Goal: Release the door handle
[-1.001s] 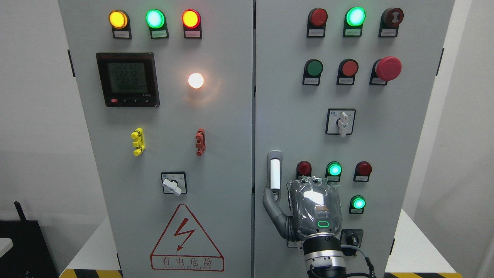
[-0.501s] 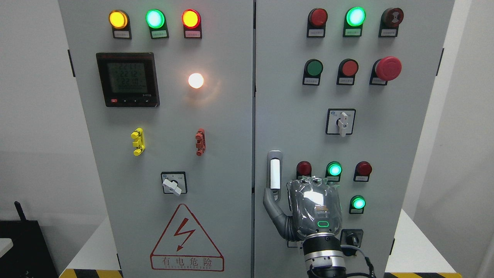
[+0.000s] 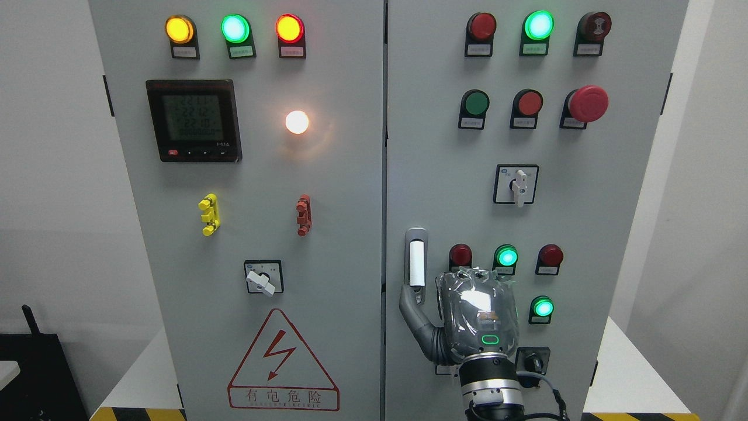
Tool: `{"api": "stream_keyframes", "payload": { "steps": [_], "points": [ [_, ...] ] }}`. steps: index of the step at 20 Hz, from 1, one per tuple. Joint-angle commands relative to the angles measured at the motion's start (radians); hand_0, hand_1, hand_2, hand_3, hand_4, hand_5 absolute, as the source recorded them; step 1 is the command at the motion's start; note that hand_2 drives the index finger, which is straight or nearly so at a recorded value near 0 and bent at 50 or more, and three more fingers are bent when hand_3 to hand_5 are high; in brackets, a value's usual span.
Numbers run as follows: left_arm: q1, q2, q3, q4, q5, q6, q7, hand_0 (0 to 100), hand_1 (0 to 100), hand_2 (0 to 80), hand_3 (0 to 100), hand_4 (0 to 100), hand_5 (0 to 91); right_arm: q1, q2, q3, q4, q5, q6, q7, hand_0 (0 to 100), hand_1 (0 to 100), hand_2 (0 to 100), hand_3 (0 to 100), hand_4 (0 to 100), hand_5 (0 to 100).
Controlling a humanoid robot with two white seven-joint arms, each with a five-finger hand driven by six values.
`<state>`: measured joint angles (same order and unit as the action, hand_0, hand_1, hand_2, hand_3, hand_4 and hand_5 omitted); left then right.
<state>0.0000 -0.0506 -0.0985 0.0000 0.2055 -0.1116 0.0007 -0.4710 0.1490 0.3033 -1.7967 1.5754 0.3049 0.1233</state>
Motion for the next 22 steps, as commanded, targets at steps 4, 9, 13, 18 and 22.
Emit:
{"api": "stream_keyframes", "payload": {
  "steps": [4,9,13,18,22],
  "points": [
    [0.034,0.0,0.0,-0.031,0.0,0.0,0.001,12,39,0.0,0,0,0.0,0.0,0.0,0.0,0.0,0.0,0.008,-0.001,49,0,100,100,98,92],
    [0.034,0.0,0.0,-0.031,0.0,0.0,0.001,12,39,0.0,0,0,0.0,0.0,0.001,0.0,0.0,0.0,0.01,-0.002,49,0,100,100,98,92],
    [0.032,0.0,0.0,-0.031,-0.001,0.0,0.001,12,39,0.0,0,0,0.0,0.0,0.0,0.0,0.0,0.0,0.011,-0.001,49,0,100,100,98,93],
    [0.034,0.0,0.0,-0.031,0.0,0.0,0.001,12,39,0.0,0,0,0.0,0.002,0.0,0.0,-0.001,0.0,0.011,-0.002,50,0,100,100,99,92],
    [0.034,0.0,0.0,-0.031,-0.001,0.0,0.001,12,39,0.0,0,0,0.0,0.002,0.0,0.0,-0.001,0.0,0.017,-0.002,50,0,100,100,99,92]
  ]
}}
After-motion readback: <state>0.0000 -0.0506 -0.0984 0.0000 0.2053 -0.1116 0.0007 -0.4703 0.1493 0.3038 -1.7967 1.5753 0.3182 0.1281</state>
